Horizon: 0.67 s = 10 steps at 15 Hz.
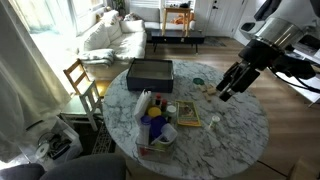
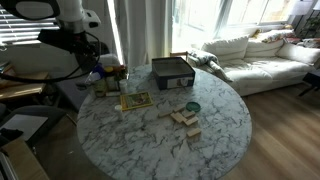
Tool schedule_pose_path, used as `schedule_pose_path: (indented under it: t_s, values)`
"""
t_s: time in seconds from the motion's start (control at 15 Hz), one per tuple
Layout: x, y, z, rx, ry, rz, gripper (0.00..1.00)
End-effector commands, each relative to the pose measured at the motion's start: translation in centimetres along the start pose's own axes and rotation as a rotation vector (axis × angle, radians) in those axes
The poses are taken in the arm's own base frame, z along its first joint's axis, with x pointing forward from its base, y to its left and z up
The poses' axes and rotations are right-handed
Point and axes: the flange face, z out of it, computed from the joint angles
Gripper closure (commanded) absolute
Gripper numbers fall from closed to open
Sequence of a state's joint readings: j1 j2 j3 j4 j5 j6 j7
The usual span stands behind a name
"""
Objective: Put the scoop upside down on the blue lid then stack the cans in the clear box
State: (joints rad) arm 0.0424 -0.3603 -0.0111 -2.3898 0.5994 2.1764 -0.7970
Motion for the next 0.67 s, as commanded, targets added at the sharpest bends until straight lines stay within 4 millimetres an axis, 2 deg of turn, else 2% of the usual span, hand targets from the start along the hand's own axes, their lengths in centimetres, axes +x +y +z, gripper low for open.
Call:
schedule_pose_path:
  t_s: [0.0,0.13,0.2,0.33,0.6]
  values:
    - [-0.1,-3.1,-0.1,0.047,-0.021,-0.096,0.0]
    - [0.4,-4.4,0.1,0.052,-0.026,-0.143,0.0]
    - [0.9,-3.4,0.1,0.036,-0.015,-0.099,0.0]
    - [1.1,-4.2,0.2,0.041,-0.014,-0.121,0.0]
    - [1.1,-4.3,0.2,0.041,-0.014,-0.127,0.0]
